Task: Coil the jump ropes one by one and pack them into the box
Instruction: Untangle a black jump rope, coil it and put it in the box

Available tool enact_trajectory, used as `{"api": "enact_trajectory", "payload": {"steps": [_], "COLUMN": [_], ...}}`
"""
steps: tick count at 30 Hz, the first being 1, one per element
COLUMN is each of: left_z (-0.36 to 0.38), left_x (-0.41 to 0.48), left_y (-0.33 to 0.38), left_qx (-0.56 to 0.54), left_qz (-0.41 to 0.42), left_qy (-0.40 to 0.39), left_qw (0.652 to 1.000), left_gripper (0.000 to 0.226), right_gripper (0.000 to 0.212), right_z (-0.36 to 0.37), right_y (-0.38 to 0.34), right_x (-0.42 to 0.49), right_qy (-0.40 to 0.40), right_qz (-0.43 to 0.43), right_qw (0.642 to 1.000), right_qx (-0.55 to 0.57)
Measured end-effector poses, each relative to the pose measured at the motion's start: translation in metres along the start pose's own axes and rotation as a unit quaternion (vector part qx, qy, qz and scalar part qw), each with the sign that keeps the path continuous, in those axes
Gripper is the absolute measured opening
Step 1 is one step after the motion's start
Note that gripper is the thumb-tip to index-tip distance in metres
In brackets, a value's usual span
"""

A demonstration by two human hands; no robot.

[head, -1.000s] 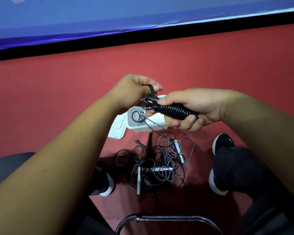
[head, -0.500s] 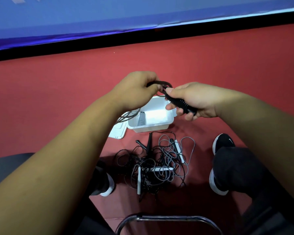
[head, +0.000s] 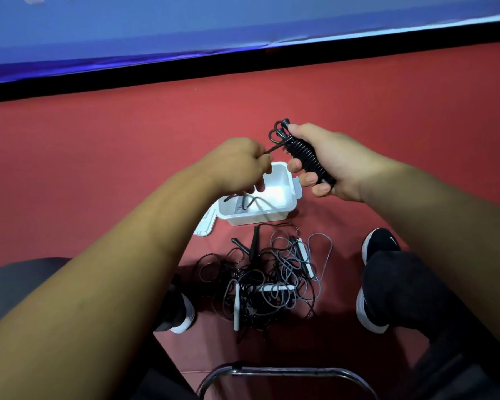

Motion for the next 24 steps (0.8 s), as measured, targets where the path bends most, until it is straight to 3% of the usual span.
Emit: {"api": "enact_trajectory", "payload": {"steps": [3,7,11,16,24], "left_z": [0.001,0.0,-0.002,-0.009,-0.006], "left_x": [0.002,0.004,0.009,0.007,0.008], "left_y": [0.0,-0.003,-0.003,-0.003,-0.012], "left_qx": [-0.093,-0.374,-0.454,-0.3,-0.131], "left_qz": [0.028,0.037,0.045,0.08,0.029], "left_qy": [-0.002,-0.023,-0.009,0.014,0.005], "left_qw": [0.995,0.926,0.89,0.95,0.991], "left_gripper": [0.031,0.024,0.038,0.023,0.012], "right_gripper": [0.038,0.042,0.045,0.044,0.042], "right_z": [-0.006,-0.012,-0.012,-0.009,0.004], "right_y": [0.0,0.0,-0.005,-0.009,-0.006], "right_x": [0.002,0.002,0.001,-0.003,-0.013], "right_qy": [0.018,0.039,0.048,0.018,-0.054], "right_qz": [-0.002,-0.008,-0.009,-0.001,0.006], "right_qw": [1.0,0.999,0.999,0.998,0.998], "right_qx": [0.002,-0.009,0.012,0.063,0.028]}}
Point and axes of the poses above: each hand's wrist, its own x-axis towards the middle knuckle, its own z-axis out of the palm, y = z × x, the point moved 7 cm from there along x, towards the middle knuckle, and after that the axes turned 11 degrees about -x, right-handed, at the moved point
